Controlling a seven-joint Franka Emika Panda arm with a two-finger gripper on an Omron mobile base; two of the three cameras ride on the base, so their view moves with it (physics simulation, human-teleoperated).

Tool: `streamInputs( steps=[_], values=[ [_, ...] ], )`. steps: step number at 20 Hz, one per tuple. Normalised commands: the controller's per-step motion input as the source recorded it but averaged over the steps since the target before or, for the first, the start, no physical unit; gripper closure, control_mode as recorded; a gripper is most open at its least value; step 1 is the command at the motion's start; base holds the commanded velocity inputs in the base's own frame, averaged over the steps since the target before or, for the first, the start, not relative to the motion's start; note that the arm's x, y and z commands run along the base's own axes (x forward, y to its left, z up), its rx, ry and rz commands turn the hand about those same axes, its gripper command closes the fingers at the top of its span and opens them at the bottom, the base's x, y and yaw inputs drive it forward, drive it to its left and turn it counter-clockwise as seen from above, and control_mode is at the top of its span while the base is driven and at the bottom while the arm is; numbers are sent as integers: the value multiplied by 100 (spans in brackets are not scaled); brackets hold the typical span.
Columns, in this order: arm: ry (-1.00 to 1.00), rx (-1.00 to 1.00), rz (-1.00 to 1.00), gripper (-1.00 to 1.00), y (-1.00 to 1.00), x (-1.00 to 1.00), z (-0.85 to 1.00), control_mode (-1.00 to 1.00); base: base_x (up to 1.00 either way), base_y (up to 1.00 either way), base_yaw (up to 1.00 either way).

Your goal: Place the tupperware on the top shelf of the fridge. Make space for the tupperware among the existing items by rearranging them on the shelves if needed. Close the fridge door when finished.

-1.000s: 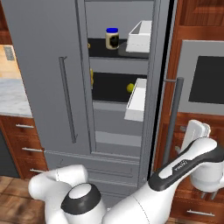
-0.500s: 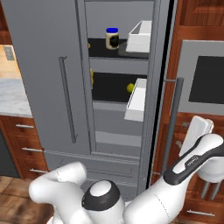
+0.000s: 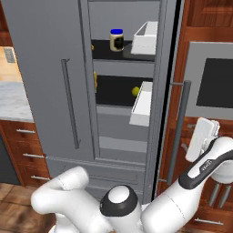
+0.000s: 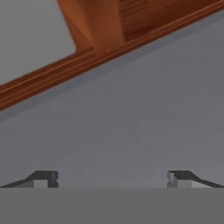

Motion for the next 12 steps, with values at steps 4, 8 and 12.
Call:
streamInputs(
  steps=[4,8,12],
  values=[
    [0,0,19,-100,51,0,-9,-100,0,0,0],
    [-1,0,20,-100,68,0,-9,-100,0,0,0],
    [-4,0,20,-100,74,0,-8,-100,0,0,0]
  ],
)
